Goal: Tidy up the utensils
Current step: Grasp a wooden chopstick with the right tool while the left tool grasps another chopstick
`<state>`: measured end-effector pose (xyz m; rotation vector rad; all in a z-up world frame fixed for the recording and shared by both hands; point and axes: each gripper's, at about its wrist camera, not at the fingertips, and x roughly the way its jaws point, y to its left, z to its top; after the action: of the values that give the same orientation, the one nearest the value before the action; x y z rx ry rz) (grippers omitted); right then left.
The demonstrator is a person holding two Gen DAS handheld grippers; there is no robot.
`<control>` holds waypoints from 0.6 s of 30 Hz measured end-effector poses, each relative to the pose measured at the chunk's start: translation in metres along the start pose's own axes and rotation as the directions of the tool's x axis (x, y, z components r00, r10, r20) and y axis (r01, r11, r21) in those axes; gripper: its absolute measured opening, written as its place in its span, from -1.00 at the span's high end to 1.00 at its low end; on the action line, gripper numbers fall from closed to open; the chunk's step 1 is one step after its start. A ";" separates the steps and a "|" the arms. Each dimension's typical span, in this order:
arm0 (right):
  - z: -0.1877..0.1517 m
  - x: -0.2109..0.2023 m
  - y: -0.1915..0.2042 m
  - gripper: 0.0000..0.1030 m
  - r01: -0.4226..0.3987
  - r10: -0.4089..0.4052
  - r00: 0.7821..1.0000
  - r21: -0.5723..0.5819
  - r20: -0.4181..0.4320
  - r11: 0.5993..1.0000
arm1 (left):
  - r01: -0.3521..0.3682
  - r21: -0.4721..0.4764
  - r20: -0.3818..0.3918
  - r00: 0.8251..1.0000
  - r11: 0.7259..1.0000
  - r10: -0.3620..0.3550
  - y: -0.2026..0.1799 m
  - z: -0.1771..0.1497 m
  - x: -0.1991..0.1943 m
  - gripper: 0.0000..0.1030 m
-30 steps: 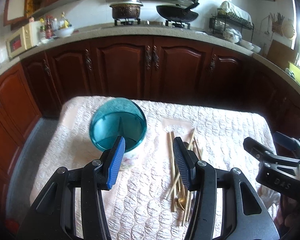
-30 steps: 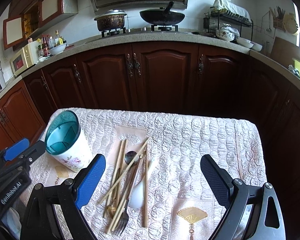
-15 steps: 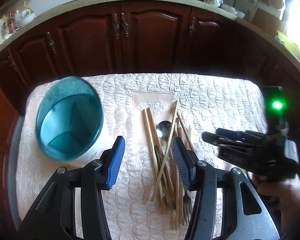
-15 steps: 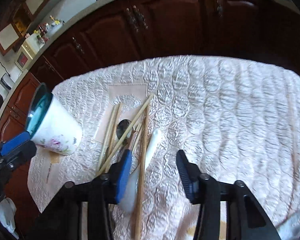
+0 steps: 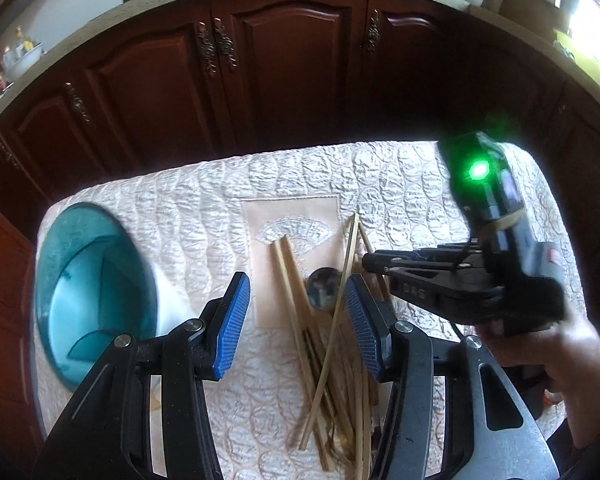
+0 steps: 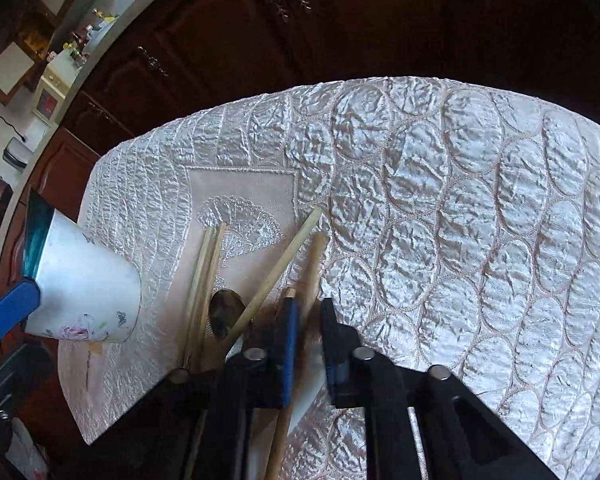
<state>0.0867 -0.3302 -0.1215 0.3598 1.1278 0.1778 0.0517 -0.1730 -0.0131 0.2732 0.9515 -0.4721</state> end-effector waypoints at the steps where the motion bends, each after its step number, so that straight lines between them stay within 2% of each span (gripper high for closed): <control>1: -0.002 -0.004 -0.003 0.86 -0.010 0.010 1.000 0.003 0.007 1.000 | 0.007 0.007 -0.008 1.000 1.000 -0.007 -0.002 0.002 0.004 0.04; 9: -0.026 -0.041 -0.039 0.86 0.005 -0.009 0.999 0.071 0.053 0.997 | 0.059 0.085 -0.117 0.992 0.995 -0.049 -0.029 0.024 0.061 0.04; 15: -0.030 -0.045 -0.055 0.86 -0.005 0.000 0.998 0.095 0.055 0.995 | 0.043 0.126 -0.177 0.984 0.991 -0.020 -0.044 0.043 0.109 0.05; 16: -0.031 -0.046 -0.055 0.86 -0.012 0.006 0.998 0.098 0.059 0.995 | 0.039 0.132 -0.182 0.983 0.991 -0.014 -0.046 0.045 0.114 0.09; 18: -0.035 -0.052 -0.060 0.86 -0.021 0.015 0.998 0.100 0.064 0.995 | 0.030 0.138 -0.200 0.980 0.990 -0.002 -0.047 0.048 0.127 0.30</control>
<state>0.0303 -0.3960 -0.1128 0.4622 1.0733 0.1251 0.1245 -0.2681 -0.0924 0.4470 1.1180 -0.5350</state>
